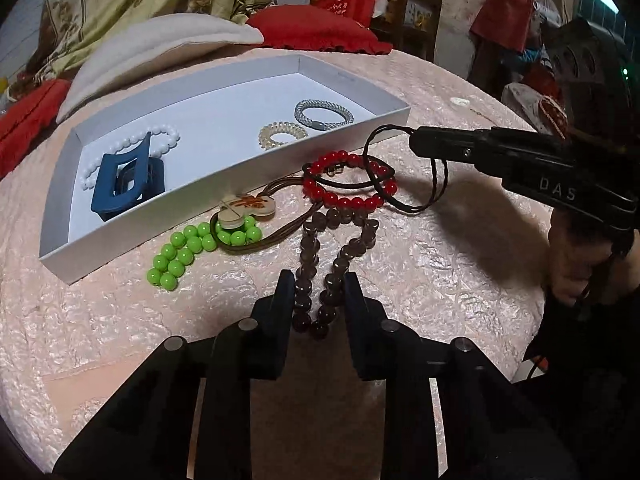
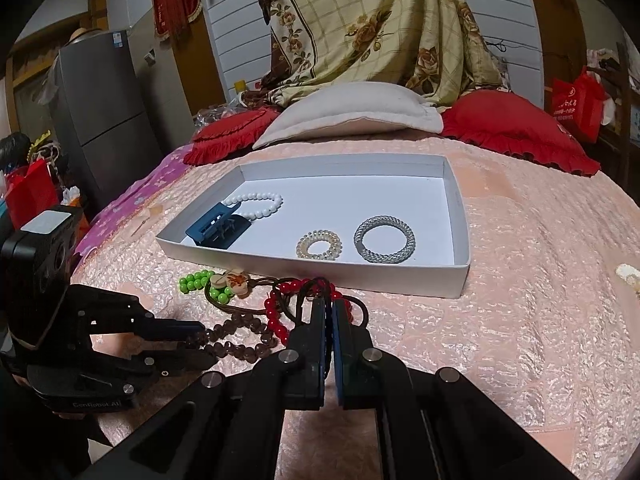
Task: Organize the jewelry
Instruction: 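Lift the brown bead strand with the left tool while the right tool grips a black hair tie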
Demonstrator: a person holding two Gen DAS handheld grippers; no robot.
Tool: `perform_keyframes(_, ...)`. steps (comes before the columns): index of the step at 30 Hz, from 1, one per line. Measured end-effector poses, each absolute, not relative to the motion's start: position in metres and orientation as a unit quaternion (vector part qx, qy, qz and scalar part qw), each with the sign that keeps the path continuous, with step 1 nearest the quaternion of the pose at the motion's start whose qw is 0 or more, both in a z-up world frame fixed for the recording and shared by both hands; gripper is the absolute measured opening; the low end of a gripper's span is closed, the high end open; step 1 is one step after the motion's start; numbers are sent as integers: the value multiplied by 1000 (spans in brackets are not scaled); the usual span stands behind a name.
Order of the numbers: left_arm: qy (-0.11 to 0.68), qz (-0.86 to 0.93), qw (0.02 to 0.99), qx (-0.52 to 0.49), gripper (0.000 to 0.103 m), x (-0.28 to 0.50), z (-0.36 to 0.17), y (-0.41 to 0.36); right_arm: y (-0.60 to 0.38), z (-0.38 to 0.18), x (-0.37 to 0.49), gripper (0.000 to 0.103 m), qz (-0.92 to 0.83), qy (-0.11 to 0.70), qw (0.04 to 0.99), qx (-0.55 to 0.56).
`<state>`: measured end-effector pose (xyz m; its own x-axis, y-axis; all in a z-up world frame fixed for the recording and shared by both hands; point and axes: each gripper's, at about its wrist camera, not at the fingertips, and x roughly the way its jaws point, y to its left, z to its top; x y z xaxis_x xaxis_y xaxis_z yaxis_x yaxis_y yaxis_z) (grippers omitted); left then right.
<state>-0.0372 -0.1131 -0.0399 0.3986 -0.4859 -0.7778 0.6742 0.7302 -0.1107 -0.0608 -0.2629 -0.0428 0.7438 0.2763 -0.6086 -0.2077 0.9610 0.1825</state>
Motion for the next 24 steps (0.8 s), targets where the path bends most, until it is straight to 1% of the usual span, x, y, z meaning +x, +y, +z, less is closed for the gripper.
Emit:
perform_keyframes(1,422,-348,829,112,19,-37,-40,-113,-263,-43,-61,3,130,334,932,51)
perform_keyframes(3,423,-346,830,110,17,-37,-39,-110,-263,-43,-61,3,130,333,932,51)
perform_keyframes(4,423,-347,830,109,14,-37,-39,-111,-263,-43,-61,3,129,333,933,52)
perform_keyframes(16,411,-348,841,53,14,-30,-25,-96,-262,-39,-63,3,136,324,935,52)
perform_keyframes(24,413,-359,836,41,14,-30,-23,-96,-260,-41,-63,3,138,327,934,49)
